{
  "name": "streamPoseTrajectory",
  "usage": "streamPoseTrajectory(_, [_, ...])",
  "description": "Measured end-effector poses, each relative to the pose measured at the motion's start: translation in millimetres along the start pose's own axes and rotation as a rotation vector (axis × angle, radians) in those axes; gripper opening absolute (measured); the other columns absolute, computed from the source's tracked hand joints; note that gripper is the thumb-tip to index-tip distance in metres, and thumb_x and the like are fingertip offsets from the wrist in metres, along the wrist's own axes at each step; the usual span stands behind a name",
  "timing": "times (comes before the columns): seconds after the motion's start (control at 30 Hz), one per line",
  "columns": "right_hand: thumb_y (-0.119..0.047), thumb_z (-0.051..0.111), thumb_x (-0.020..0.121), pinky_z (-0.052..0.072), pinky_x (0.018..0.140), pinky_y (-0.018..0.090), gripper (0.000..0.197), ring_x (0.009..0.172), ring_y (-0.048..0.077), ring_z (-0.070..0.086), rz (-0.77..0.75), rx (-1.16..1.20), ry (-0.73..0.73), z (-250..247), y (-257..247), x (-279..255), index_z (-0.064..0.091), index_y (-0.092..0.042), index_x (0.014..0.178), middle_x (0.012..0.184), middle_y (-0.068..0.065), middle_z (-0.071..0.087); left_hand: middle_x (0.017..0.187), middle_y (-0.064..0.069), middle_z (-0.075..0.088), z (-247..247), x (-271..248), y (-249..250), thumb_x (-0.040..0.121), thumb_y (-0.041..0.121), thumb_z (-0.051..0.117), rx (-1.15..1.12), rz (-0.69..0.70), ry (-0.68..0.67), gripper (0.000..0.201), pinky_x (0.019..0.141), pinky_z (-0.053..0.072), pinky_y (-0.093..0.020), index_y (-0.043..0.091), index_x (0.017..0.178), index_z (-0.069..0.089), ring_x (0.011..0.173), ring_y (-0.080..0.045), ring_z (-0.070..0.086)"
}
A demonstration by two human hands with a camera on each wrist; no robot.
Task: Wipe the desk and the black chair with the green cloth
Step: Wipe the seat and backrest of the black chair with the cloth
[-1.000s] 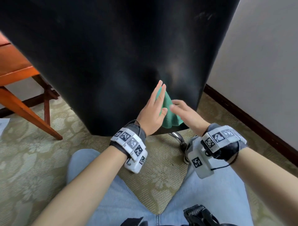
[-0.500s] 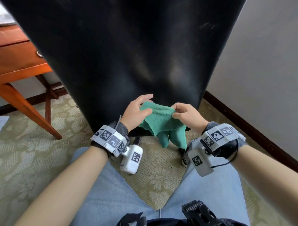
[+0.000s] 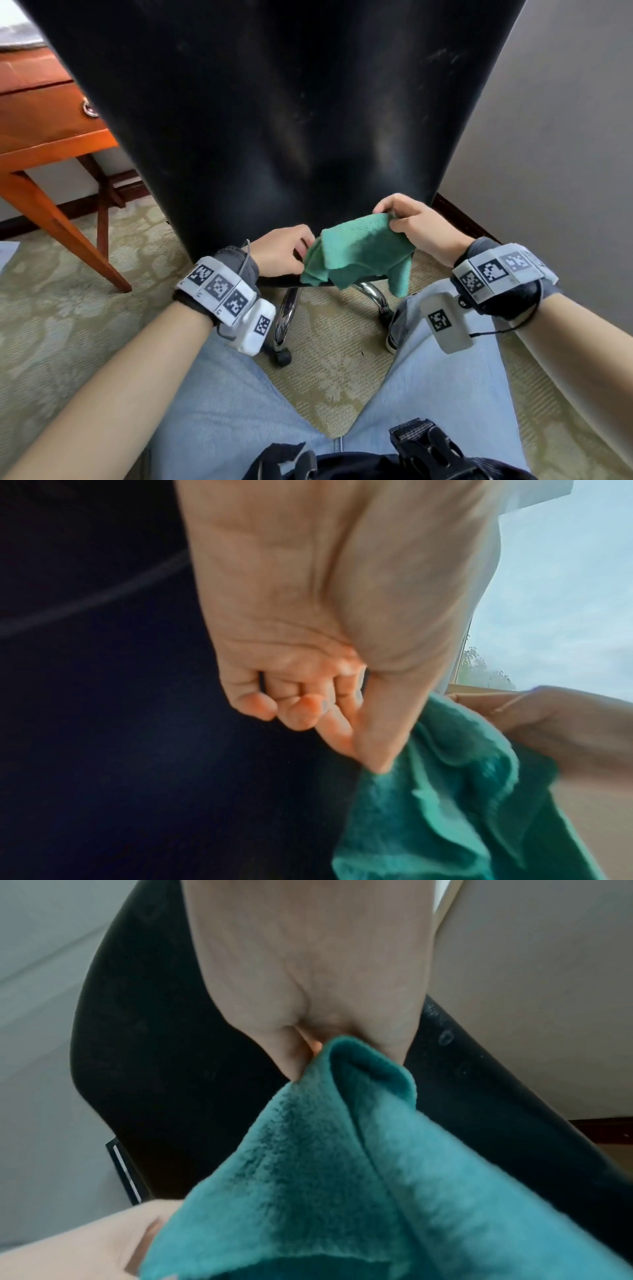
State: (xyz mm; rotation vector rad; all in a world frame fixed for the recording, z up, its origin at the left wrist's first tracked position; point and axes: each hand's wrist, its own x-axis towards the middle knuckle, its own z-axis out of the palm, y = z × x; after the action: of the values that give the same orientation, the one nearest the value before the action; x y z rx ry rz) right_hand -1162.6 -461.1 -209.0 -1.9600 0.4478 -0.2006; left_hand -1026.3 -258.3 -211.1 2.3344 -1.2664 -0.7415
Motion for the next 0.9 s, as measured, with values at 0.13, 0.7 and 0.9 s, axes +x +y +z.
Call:
streamPoseTrajectory(0.13, [0.011, 0.039, 0.088, 0.039, 0.067, 0.027, 0.036, 0.08, 0.02, 0.046, 0.012, 0.09, 0.021, -5, -4, -3, 0.051, -0.023, 0.092, 0.086, 0.007, 0.049, 0.089, 0.005, 0.064, -5, -4, 2, 0.086, 0.005, 0.06, -0.127, 0.039, 0.09, 0.011, 0.071, 0.04, -0.011, 0.015, 0.09, 0.063, 0.072, 0.006, 0.056])
streamPoseTrajectory(0.7, [-0.013, 0.069, 0.079, 0.029, 0.054, 0.017, 0.018, 0.082, 0.015, 0.048, 0.024, -0.545, 0.216, 9, 5, -5, 0.07, -0.013, 0.098, 0.083, 0.002, 0.048, 0.07, 0.011, 0.06, -3, -15, 5, 0.088, 0.002, 0.047, -0.151, 0.008, 0.404, 0.029, 0.049, 0.035, -0.008, 0.025, 0.085, 0.063, 0.057, -0.004, 0.048])
streamPoseTrajectory(0.9, [-0.005, 0.054, 0.085, 0.053, 0.06, 0.025, 0.008, 0.073, 0.019, 0.057, 0.274, -0.123, 0.134, 20, -14, -8, 0.06, -0.01, 0.082, 0.077, 0.005, 0.058, 0.097, -0.007, 0.065, -2, -15, 27, 0.088, -0.001, 0.05, -0.532, -0.09, 0.434, 0.023, 0.06, 0.058, -0.028, 0.015, 0.103, 0.057, 0.077, -0.02, 0.066])
